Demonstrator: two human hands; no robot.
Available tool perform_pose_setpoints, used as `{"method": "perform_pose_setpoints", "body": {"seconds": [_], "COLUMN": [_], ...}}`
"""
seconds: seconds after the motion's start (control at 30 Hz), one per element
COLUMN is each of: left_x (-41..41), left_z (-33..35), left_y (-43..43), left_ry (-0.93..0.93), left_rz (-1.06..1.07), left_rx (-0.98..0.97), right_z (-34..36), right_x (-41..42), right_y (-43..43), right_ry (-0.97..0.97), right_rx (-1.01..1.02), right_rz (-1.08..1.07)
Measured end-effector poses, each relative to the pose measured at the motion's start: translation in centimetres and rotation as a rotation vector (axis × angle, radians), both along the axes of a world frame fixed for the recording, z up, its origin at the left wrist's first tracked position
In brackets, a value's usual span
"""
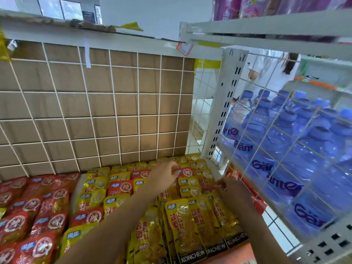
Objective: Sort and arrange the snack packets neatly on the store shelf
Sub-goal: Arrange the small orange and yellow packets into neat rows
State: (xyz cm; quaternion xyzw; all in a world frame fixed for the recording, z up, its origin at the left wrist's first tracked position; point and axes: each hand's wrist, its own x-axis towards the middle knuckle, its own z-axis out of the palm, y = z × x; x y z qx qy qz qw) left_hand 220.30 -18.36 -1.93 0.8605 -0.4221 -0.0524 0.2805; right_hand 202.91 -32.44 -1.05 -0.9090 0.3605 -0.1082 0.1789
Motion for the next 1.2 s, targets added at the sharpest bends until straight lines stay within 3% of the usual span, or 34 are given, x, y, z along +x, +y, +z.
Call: {"method": "perform_pose_setpoints", "body": {"seconds": [0.2, 0.47, 0.7, 1.2], "left_x": [1.1, 1.6, 1.4, 1.2], "left_z": [-0.4, -0.4, -0.4, 3.3], "left_y": [-1.7, -2.4, -2.4, -2.9], "left_ry": [-0.038, 0.050, -0.027, 0.054], "left_rz": [-0.010, 0.018, 0.027, 0.043], "left_rx": [0.153, 0.144, 0.111, -0.376], "right_z": [0.1, 0.2, 0.7, 2.7], "right_x": [0.5, 1.4, 2.0, 1.8], "right_y": [-0.8, -1.2, -0.7, 0.2], "right_ry": [0.046, 0.066, -0.047, -0.444], "right_rx": [0.088, 0.097, 0.061, 0.035], "right_rz": [-0.006, 0.004, -0.029, -0.082]}}
